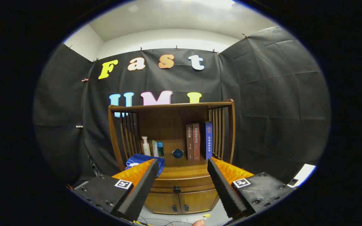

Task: Pull open the drawer, take out the items inside it, and place them on the countertop above the cabinet.

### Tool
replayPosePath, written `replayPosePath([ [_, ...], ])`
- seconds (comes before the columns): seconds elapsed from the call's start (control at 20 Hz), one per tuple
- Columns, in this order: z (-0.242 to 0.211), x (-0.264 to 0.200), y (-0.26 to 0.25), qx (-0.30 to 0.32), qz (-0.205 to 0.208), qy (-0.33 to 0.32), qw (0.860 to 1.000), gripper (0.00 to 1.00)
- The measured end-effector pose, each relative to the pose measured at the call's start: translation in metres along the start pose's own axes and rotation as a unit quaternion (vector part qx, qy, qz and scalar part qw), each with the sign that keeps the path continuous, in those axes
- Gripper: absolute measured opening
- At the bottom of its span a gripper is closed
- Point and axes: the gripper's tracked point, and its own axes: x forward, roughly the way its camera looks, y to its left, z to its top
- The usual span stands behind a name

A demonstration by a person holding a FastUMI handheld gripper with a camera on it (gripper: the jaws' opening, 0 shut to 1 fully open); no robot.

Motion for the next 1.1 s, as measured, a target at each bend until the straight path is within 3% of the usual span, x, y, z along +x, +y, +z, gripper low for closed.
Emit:
replayPosePath([
  [0.9, 0.002, -0.002, 0.011, -0.004, 0.008, -0.003, 1.0, 1.0],
  [1.1, -0.011, 0.004, 0.023, -0.001, 0.028, -0.009, 1.0, 1.0],
])
